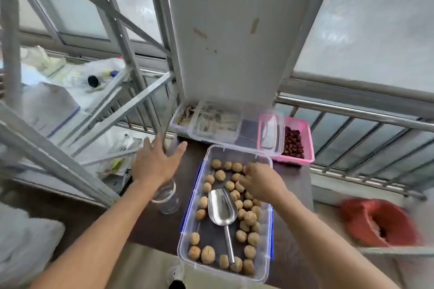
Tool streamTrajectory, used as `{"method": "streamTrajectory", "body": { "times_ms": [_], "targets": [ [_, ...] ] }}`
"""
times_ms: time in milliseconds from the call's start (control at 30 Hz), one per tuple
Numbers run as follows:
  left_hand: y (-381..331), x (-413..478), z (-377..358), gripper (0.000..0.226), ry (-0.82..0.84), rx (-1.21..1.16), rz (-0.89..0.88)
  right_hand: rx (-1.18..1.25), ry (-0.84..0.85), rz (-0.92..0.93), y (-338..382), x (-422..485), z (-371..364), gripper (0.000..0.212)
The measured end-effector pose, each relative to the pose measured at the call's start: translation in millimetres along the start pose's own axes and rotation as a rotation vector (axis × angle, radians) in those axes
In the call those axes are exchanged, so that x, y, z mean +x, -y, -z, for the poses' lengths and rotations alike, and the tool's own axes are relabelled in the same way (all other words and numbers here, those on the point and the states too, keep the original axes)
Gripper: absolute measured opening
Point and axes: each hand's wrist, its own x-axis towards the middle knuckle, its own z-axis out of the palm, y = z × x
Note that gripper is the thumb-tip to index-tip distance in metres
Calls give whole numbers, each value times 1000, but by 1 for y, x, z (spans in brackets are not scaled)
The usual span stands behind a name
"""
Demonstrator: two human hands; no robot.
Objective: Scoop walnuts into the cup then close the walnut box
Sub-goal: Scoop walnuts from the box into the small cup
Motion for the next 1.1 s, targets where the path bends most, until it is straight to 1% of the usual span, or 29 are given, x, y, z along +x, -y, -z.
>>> {"method": "streamTrajectory", "body": {
  "times_ms": [67,133,167,200,233,300,333,400,467,533,600,700,767,867,1000,1100],
  "targets": [
    [42,4,1,121,3,-236,76,43,168,-34,2,-13,-32,35],
    [95,-1,-9,127,16,-551,94,26,351,-142,8,-38,-60,31],
    [114,-5,-16,126,38,-665,89,18,408,-195,8,-49,-74,29],
    [127,-12,-22,126,73,-740,100,20,442,-240,9,-57,-87,29],
    [141,-16,-30,130,119,-791,109,35,461,-288,12,-62,-98,32],
    [161,-21,-45,151,216,-830,126,66,472,-404,19,-66,-118,37],
    [166,-22,-52,155,266,-822,128,74,461,-443,21,-67,-127,39],
    [168,-20,-63,154,363,-767,101,89,444,-517,25,-67,-145,44],
    [165,-18,-73,147,434,-685,72,106,489,-552,27,-68,-156,35],
    [161,-13,-79,144,458,-617,29,118,537,-568,26,-69,-155,28],
    [160,-6,-85,138,425,-563,20,135,561,-544,25,-66,-143,22],
    [154,-2,-85,114,347,-500,-4,95,569,-505,17,-60,-113,12],
    [151,-3,-86,101,307,-487,-38,38,563,-484,10,-58,-88,16],
    [150,-9,-85,91,278,-474,-47,-67,531,-455,2,-59,-61,21],
    [148,-17,-87,85,274,-455,-42,-94,475,-421,-3,-61,-57,25],
    [148,-16,-89,86,286,-443,-35,-31,463,-396,-4,-59,-72,32]
  ]
}}
